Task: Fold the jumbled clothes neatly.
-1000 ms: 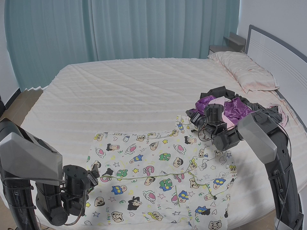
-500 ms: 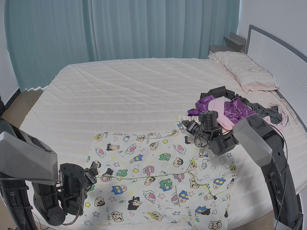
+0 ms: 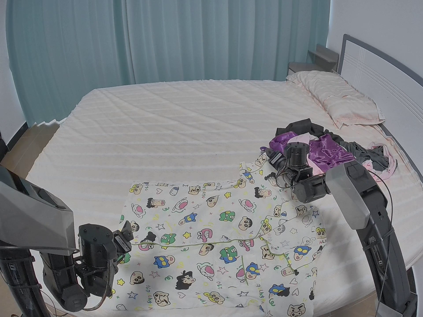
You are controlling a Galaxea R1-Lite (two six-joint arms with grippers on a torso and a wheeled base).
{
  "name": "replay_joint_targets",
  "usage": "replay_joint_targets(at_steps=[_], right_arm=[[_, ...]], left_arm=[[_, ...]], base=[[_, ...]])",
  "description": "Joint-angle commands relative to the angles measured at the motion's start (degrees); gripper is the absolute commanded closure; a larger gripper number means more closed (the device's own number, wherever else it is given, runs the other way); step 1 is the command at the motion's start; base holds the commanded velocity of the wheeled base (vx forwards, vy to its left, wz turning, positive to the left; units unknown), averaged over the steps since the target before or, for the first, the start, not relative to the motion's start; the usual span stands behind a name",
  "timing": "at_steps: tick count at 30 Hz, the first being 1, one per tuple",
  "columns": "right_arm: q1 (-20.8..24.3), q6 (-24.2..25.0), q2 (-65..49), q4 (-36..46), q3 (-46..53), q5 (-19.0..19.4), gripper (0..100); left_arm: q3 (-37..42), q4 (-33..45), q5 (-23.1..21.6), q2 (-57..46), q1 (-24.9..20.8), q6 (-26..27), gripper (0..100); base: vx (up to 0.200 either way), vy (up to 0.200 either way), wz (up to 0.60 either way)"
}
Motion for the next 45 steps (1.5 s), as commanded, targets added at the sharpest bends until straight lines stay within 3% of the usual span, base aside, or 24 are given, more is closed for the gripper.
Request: replay_joint_targets(at_steps=[1,4,10,11,14,15,16,17,19,20,27,35,45], right_arm=[[-0.40,0.29,-1.05,-0.76,-0.44,-0.40,0],[-0.31,-0.15,-2.19,-1.64,0.52,-1.72,0],[-0.84,-2.18,-9.93,-4.45,13.53,-1.37,0],[-1.54,-4.11,-13.62,-6.56,21.18,-0.84,0],[-2.07,-6.13,-17.49,-9.55,29.79,-0.14,0],[-2.51,-7.10,-21.18,-13.15,38.58,0.12,0],[-2.51,-7.10,-21.18,-13.15,38.58,0.12,0],[-2.86,-7.54,-25.13,-18.42,48.25,1.88,0],[-2.86,-7.54,-26.10,-20.09,50.88,2.58,0],[-3.30,-7.54,-30.23,-26.07,60.73,4.17,0],[-3.39,-7.27,-39.20,-35.65,80.59,4.43,0],[-2.07,-6.83,-43.85,-41.36,91.84,3.81,0],[0.48,-3.41,-46.05,-41.63,97.38,3.73,0]], left_arm=[[0.20,-1.02,-0.02,-0.98,-0.01,0.00,0],[0.38,-1.02,-0.02,-0.98,-0.01,0.00,0],[0.46,-1.02,-0.10,-1.07,-0.01,0.53,0],[0.46,-1.02,-0.19,-1.25,-0.10,0.88,0],[0.46,-1.02,-0.28,-1.25,-0.72,1.32,0],[0.46,-1.02,-0.28,-1.16,-1.42,1.32,0],[0.46,-1.02,-0.28,-1.16,-1.42,1.32,0],[0.11,-1.02,-0.19,-0.81,-2.47,1.23,0],[0.02,-1.02,-0.28,-0.72,-2.56,1.23,0],[-0.15,-1.02,-0.10,-0.63,-3.97,1.23,0],[1.61,-1.02,0.60,-0.90,-8.98,0.70,0],[3.19,-1.02,0.16,-0.54,-9.94,-4.13,0],[4.15,-1.02,0.16,1.21,-11.35,-9.05,0]], base=[[0.000,0.000,0.00],[0.000,0.000,0.00],[0.000,0.000,0.00],[0.000,0.000,0.00],[0.000,0.000,0.00],[0.000,0.000,0.00],[0.000,0.000,0.00],[0.000,0.000,0.00],[0.000,0.000,0.00],[0.000,0.000,0.00],[0.000,0.000,0.00],[-0.125,0.000,0.00],[-0.200,0.000,0.00]])
